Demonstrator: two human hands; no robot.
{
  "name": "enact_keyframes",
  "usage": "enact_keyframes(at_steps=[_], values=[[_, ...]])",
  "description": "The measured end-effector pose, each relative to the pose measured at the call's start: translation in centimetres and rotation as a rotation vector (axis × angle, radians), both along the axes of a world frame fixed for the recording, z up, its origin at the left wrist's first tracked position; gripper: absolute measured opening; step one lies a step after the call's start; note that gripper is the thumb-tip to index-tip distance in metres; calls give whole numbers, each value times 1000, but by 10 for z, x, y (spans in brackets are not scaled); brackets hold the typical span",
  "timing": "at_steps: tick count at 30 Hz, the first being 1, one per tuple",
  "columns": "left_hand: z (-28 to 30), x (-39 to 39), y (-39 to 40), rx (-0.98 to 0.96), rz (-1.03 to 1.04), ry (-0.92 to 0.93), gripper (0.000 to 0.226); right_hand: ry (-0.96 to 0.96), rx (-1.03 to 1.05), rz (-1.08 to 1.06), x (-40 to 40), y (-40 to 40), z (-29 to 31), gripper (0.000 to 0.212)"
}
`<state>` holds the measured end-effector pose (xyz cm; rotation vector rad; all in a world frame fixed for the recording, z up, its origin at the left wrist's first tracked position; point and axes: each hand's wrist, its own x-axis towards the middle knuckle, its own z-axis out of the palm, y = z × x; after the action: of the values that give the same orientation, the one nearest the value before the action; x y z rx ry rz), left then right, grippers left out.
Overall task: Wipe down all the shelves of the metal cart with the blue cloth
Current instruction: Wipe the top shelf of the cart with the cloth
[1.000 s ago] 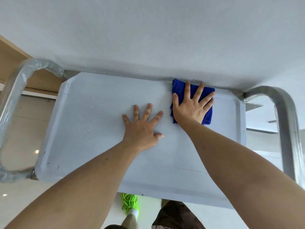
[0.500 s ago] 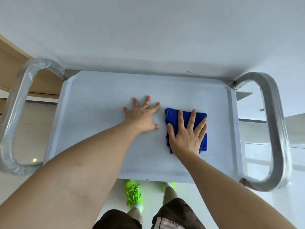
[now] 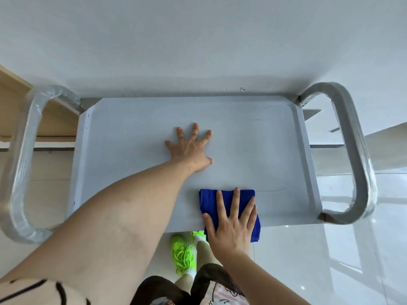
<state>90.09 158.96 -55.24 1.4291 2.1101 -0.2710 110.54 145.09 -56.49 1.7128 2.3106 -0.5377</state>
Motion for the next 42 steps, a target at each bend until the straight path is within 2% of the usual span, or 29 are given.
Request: enact_keyframes(at_steps=[5, 11, 17, 26, 37, 42], values=[[-3, -3, -1, 11, -7, -8, 94, -2, 48, 46, -20, -9, -4, 71], [2, -33, -28, 207, -26, 55, 79, -1, 43, 127, -38, -12, -4, 72], [-8, -115, -69, 84, 141, 62, 84, -15, 72, 111, -62, 4, -9, 75], [-19, -128, -73, 92, 117, 73, 87, -49, 76, 65, -124, 78, -19, 76], [-16, -126, -76, 134, 105, 88, 84, 31, 145, -78, -199, 191, -23, 78], [-17, -127, -74, 126, 112, 74, 82, 29, 171, -109, -216, 215, -23, 80]])
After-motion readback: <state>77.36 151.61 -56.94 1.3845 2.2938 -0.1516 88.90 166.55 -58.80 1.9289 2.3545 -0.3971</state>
